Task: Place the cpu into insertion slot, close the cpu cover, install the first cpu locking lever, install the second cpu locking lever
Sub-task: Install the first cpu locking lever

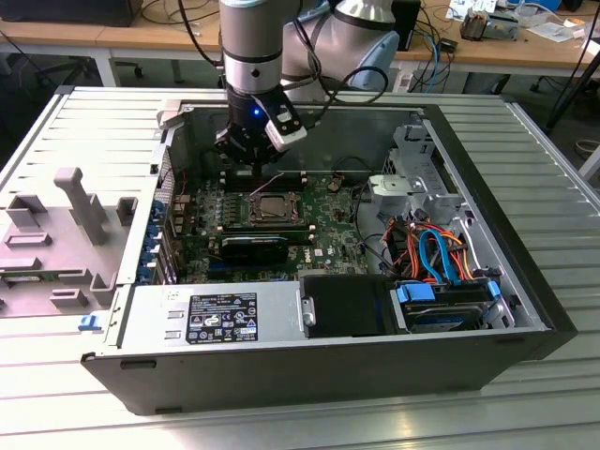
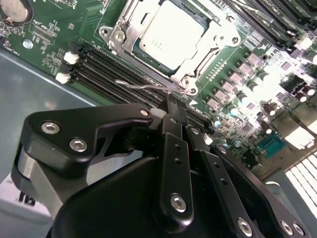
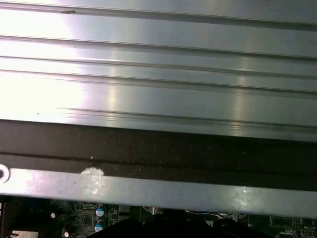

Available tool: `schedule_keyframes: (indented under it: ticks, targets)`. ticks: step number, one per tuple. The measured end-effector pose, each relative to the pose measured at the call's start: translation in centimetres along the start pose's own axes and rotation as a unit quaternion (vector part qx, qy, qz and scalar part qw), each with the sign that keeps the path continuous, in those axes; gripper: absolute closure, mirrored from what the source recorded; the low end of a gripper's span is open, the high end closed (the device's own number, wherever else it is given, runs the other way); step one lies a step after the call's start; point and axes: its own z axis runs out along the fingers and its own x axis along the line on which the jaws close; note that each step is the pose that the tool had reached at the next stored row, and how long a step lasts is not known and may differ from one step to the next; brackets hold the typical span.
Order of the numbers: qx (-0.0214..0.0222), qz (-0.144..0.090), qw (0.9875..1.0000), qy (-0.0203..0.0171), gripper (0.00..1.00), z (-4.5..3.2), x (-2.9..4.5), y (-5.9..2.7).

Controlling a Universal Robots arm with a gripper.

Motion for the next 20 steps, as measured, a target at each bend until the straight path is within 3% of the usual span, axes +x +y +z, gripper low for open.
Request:
schedule_keyframes:
  ticks: [5, 10, 20]
  targets:
    - [0.0000, 0.000, 1.0000, 0.0000, 0.89, 1.06, -0.06, -0.02]
    - [0.0000, 0.000, 1.0000, 0.0000, 0.89, 1.56, -0.13, -0.03]
    - [0.0000, 0.000, 1.0000, 0.0000, 0.89, 2.47, -1.67, -0.16]
